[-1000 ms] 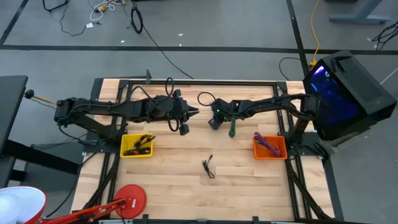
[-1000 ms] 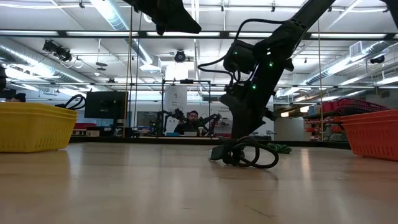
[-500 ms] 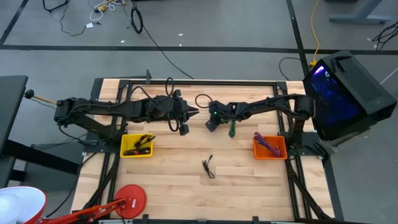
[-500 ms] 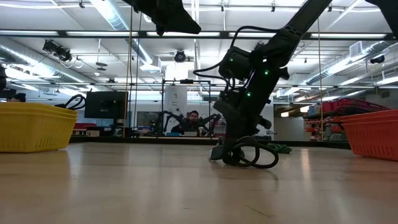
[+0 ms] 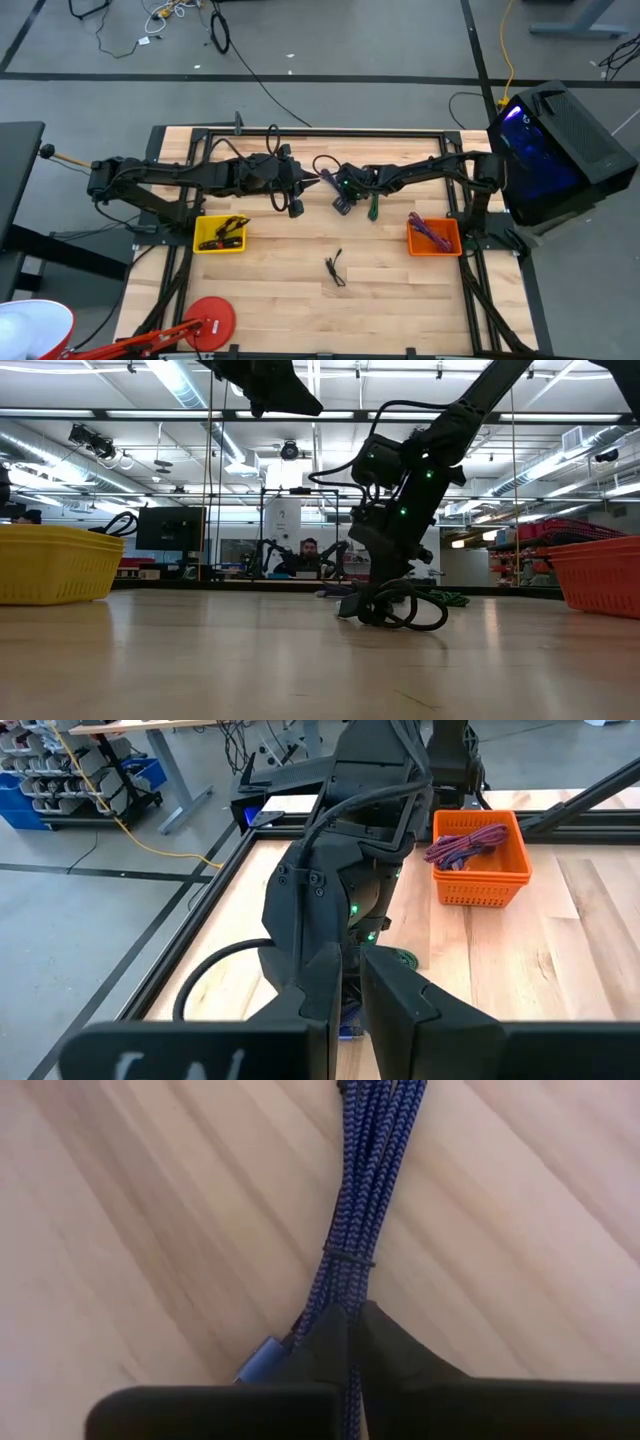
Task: Pick & Place USB Port
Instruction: Put the blue USB cable into the orange bin
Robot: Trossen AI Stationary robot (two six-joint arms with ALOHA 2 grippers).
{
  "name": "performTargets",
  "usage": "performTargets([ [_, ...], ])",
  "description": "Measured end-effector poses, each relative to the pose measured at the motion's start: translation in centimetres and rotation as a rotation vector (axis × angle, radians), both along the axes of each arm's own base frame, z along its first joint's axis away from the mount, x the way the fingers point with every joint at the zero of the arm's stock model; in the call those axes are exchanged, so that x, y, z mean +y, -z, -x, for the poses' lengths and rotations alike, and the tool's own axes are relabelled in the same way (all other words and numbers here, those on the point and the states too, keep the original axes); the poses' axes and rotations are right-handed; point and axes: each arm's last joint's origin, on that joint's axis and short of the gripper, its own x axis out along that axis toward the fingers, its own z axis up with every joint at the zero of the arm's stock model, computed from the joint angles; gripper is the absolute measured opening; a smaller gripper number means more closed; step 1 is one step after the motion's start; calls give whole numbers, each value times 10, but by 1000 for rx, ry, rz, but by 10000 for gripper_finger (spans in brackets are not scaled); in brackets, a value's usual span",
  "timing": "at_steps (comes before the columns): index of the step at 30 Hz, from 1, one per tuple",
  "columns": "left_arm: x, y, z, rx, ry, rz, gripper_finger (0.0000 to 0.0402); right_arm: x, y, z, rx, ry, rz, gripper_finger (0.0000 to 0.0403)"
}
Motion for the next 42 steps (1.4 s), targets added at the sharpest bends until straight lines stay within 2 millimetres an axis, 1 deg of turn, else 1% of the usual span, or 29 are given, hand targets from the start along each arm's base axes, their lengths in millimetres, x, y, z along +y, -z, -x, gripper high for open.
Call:
performTargets([
  [2,0,0,0,0,0,1,48,0,-3,1,1,-9,1,5],
  [6,0,0,0,0,-1,1,48,2,-22,5,33,-47,24,2],
  [10,0,0,0,0,-1,2,48,0,-62,6,27,-50,116,1],
  [13,0,0,0,-1,-2,2,48,1,-80,12,36,-83,140,1],
  [16,0,0,0,1,-2,2,48,5,-105,20,18,-107,161,0],
  [20,0,1,0,13,-2,3,48,15,-122,41,84,-139,169,0],
  [23,0,2,1,15,-2,2,48,20,-142,61,103,-134,179,0],
  [29,1,2,1,15,-4,3,48,32,-171,104,143,-92,148,0],
  [35,1,2,1,23,-4,3,48,52,-187,143,197,-36,78,0],
  [42,1,2,1,23,-4,3,48,80,-194,160,188,-63,6,0],
])
